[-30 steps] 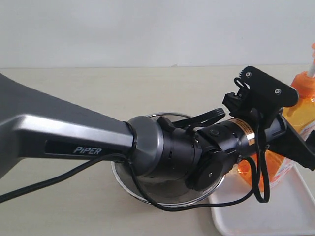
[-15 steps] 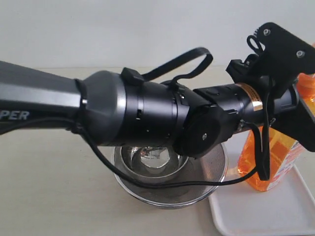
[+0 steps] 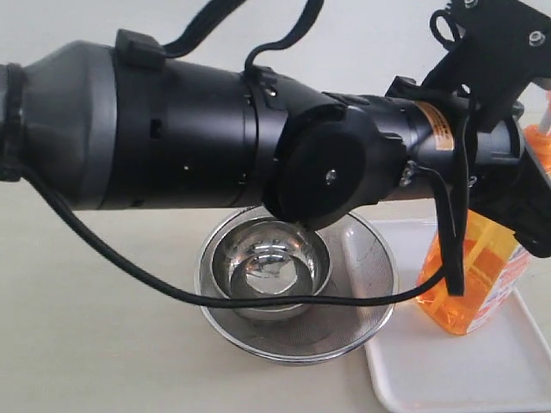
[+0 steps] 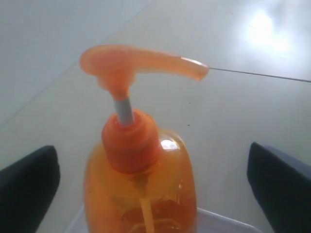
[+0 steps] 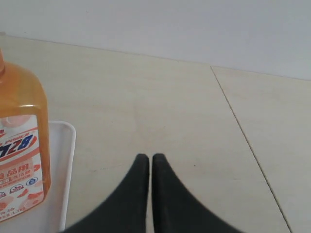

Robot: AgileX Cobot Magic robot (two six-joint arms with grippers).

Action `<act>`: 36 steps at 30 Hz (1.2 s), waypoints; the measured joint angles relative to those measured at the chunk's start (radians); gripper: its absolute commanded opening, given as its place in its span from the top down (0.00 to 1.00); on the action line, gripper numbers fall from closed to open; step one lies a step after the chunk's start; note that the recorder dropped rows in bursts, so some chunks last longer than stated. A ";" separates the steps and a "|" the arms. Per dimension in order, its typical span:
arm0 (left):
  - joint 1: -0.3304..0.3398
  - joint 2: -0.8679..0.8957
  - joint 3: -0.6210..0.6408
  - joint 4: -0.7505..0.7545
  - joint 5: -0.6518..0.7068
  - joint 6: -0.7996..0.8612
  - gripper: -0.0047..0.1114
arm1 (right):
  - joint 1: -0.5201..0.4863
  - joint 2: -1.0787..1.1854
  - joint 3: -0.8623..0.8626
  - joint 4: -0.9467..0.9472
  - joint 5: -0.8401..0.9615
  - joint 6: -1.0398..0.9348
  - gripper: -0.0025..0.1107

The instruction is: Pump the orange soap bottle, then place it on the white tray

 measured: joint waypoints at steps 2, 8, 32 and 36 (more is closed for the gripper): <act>-0.006 -0.009 0.000 0.000 0.027 0.000 0.37 | 0.000 0.000 0.000 0.000 0.000 0.000 0.98; -0.016 -0.038 0.000 0.000 0.136 0.000 0.78 | 0.000 0.000 0.000 0.011 0.000 0.000 0.98; 0.174 -0.062 0.047 0.004 0.202 0.005 0.92 | 0.000 0.201 0.000 0.009 -0.288 0.262 0.98; 0.186 -0.062 0.125 0.004 0.075 0.027 0.92 | 0.000 0.283 0.000 -0.089 -0.255 0.477 0.98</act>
